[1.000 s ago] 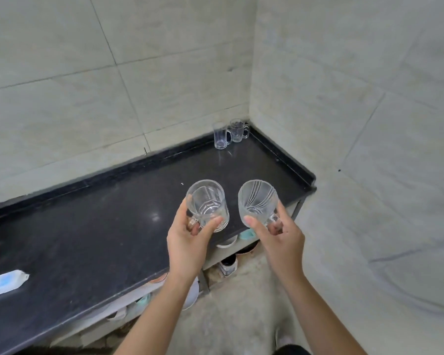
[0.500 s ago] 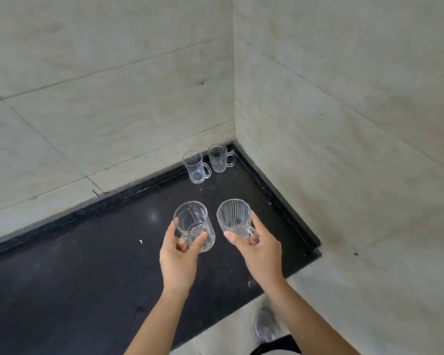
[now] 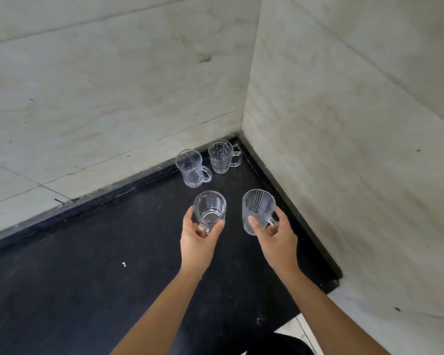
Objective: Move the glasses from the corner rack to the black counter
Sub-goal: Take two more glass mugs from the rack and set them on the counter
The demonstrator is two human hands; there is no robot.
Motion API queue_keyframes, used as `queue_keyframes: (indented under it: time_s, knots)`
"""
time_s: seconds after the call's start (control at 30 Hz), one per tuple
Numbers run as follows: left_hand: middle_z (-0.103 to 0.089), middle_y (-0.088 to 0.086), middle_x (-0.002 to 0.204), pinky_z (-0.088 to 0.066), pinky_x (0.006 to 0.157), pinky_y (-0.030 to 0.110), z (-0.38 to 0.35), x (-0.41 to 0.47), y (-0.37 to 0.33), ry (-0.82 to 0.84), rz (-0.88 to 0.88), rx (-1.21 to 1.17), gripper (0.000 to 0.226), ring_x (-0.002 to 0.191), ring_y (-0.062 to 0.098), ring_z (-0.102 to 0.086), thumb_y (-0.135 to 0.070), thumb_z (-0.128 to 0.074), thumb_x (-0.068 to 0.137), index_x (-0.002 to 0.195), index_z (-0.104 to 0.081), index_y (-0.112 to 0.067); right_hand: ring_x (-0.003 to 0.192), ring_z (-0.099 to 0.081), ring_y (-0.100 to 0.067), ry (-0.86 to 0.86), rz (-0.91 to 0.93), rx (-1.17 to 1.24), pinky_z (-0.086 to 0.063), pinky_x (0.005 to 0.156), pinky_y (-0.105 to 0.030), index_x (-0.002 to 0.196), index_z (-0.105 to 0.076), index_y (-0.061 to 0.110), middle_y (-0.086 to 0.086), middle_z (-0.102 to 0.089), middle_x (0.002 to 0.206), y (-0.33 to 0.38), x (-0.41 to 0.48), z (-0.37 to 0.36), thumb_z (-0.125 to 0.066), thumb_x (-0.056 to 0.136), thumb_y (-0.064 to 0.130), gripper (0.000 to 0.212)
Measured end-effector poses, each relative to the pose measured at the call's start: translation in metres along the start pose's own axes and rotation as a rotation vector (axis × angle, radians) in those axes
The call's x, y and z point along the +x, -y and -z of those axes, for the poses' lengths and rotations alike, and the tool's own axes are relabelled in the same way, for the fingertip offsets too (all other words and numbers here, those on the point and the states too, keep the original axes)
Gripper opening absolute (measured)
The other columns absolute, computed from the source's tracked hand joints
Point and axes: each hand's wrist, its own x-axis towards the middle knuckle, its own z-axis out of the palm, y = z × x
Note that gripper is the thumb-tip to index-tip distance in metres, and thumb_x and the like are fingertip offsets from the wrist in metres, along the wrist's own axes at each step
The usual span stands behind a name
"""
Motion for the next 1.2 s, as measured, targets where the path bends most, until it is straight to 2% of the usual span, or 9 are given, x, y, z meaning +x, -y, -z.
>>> queue_keyframes:
  time_s: [0.07, 0.13, 0.27, 0.5, 0.67, 0.9, 1.0, 1.07, 1.2]
  knots:
    - [-0.065, 0.0, 0.074, -0.047, 0.066, 0.012, -0.007, 0.016, 0.001, 0.037, -0.007, 0.011, 0.075, 0.063, 0.001, -0.056, -0.039, -0.079, 0.081, 0.145, -0.041, -0.028, 0.077, -0.062, -0.002, 0.014, 0.006, -0.007, -0.051, 0.069, -0.011, 0.15, -0.046, 0.024, -0.001, -0.071, 0.101, -0.001, 0.017, -0.007, -0.072, 0.084, 0.06, 0.08]
    - [-0.055, -0.01, 0.062, -0.043, 0.059, 0.01, -0.015, 0.03, 0.002, 0.065, -0.028, 0.033, 0.066, 0.055, 0.0, -0.047, -0.037, -0.077, 0.084, 0.141, -0.045, -0.029, 0.068, -0.059, 0.003, 0.018, 0.028, -0.004, -0.047, 0.066, -0.006, 0.146, -0.052, 0.028, 0.009, -0.066, 0.081, 0.0, 0.033, -0.014, -0.072, 0.087, 0.053, 0.067]
    - [-0.047, -0.015, 0.059, -0.041, 0.057, 0.01, -0.029, 0.054, 0.006, 0.067, -0.056, 0.047, 0.061, 0.052, 0.0, -0.044, -0.034, -0.074, 0.087, 0.141, -0.045, -0.026, 0.064, -0.056, 0.004, 0.0, 0.062, -0.026, -0.043, 0.064, -0.006, 0.145, -0.054, 0.029, 0.007, -0.054, 0.064, -0.003, 0.062, -0.03, -0.07, 0.091, 0.049, 0.06]
    - [-0.052, -0.02, 0.059, -0.043, 0.061, 0.008, -0.057, 0.083, 0.016, 0.094, -0.039, 0.053, 0.065, 0.055, -0.007, -0.052, -0.026, -0.071, 0.091, 0.147, -0.038, -0.021, 0.069, -0.061, -0.003, 0.074, 0.111, 0.009, -0.048, 0.068, -0.01, 0.152, -0.045, 0.03, 0.0, -0.065, 0.074, -0.011, 0.098, -0.051, -0.068, 0.094, 0.047, 0.064]
    - [-0.05, -0.021, 0.055, -0.043, 0.06, 0.008, -0.066, 0.091, 0.021, 0.102, -0.016, 0.067, 0.071, 0.053, -0.004, -0.048, -0.026, -0.069, 0.093, 0.152, -0.03, -0.02, 0.075, -0.066, -0.014, 0.089, 0.092, 0.047, -0.062, 0.076, -0.035, 0.154, -0.042, 0.031, 0.009, -0.066, 0.076, -0.019, 0.117, -0.061, -0.067, 0.095, 0.045, 0.065]
    - [-0.044, -0.013, 0.059, -0.045, 0.06, 0.012, -0.07, 0.1, 0.024, 0.089, -0.012, 0.156, 0.075, 0.054, -0.001, -0.046, -0.03, -0.066, 0.095, 0.155, -0.022, -0.024, 0.078, -0.068, -0.009, 0.17, 0.077, 0.063, -0.063, 0.076, -0.035, 0.156, -0.038, 0.031, 0.006, -0.069, 0.086, -0.024, 0.137, -0.067, -0.067, 0.095, 0.045, 0.07]
    - [-0.054, -0.01, 0.072, -0.05, 0.069, 0.018, -0.068, 0.1, 0.02, 0.118, -0.001, 0.222, 0.077, 0.065, -0.001, -0.054, -0.037, -0.063, 0.095, 0.156, -0.018, -0.027, 0.083, -0.066, -0.004, 0.208, 0.099, 0.01, -0.059, 0.081, -0.031, 0.155, -0.036, 0.038, 0.009, -0.071, 0.09, -0.027, 0.138, -0.062, -0.067, 0.094, 0.049, 0.07]
    - [-0.064, -0.007, 0.098, -0.053, 0.085, 0.033, -0.064, 0.101, 0.018, 0.117, -0.02, 0.302, 0.078, 0.093, 0.009, -0.062, -0.049, -0.062, 0.091, 0.154, -0.019, -0.032, 0.086, -0.063, 0.0, 0.209, 0.114, -0.053, -0.056, 0.084, -0.029, 0.153, -0.04, 0.039, 0.009, -0.068, 0.096, -0.03, 0.136, -0.056, -0.067, 0.092, 0.053, 0.069]
    - [-0.05, 0.009, 0.135, -0.042, 0.104, 0.044, -0.045, 0.089, -0.001, 0.081, -0.028, 0.55, 0.087, 0.13, 0.026, -0.042, -0.05, -0.062, 0.091, 0.158, -0.012, -0.025, 0.096, -0.065, -0.01, 0.179, 0.031, -0.13, -0.057, 0.093, -0.039, 0.158, -0.031, 0.03, -0.006, -0.048, 0.144, -0.015, 0.124, -0.035, -0.069, 0.085, 0.063, 0.088]
